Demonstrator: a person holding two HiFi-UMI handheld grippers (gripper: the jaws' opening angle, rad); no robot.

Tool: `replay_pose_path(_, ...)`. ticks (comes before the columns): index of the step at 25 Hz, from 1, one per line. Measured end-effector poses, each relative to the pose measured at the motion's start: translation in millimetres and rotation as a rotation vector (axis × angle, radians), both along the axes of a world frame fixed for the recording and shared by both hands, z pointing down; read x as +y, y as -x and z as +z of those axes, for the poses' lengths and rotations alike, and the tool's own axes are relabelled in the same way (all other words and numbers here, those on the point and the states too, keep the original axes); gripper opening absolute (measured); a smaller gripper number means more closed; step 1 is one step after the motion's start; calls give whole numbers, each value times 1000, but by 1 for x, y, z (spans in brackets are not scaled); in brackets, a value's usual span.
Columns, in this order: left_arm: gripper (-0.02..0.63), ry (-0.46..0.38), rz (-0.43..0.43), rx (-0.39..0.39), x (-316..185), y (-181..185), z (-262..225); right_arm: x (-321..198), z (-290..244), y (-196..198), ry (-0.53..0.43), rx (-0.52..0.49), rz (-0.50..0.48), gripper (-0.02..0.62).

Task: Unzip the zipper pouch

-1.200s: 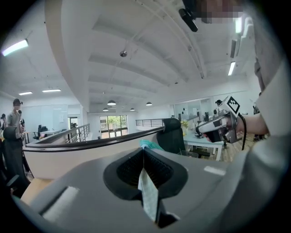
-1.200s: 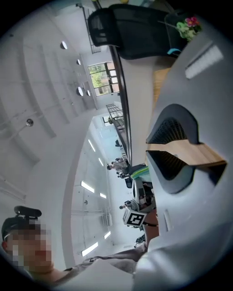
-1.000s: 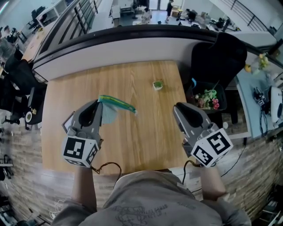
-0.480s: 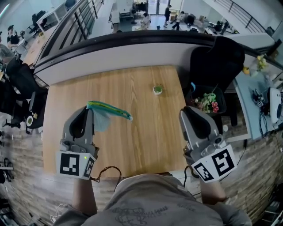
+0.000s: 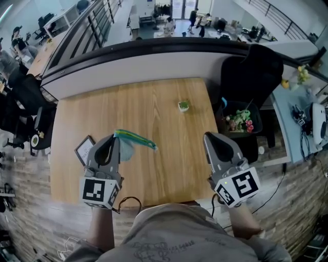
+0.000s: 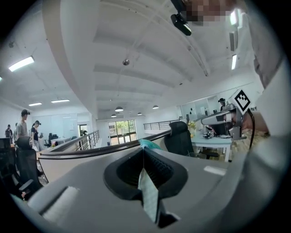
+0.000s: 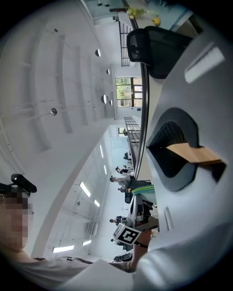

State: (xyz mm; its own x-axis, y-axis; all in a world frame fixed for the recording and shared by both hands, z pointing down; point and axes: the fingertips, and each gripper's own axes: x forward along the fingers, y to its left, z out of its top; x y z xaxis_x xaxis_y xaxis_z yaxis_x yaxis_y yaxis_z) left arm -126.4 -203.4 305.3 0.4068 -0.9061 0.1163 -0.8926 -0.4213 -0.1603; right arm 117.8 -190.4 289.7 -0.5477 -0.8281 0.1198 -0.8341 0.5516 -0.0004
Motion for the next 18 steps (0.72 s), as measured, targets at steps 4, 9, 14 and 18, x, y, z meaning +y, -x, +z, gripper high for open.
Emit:
replay_pose_path(4, 6, 40, 0, -9, 4, -3, 17, 4, 20, 6, 55, 7, -15, 9)
replay_pose_path(9, 6, 44, 5, -10, 6, -7, 20, 7, 23, 7, 61, -5, -22, 9)
replay_pose_path(14, 7, 36, 5, -8, 6, -6, 16, 7, 22, 4, 62, -7, -21, 9)
replay_pose_path(18, 8, 34, -3, -7, 6, -4, 16, 7, 21, 6, 49, 3, -26, 9)
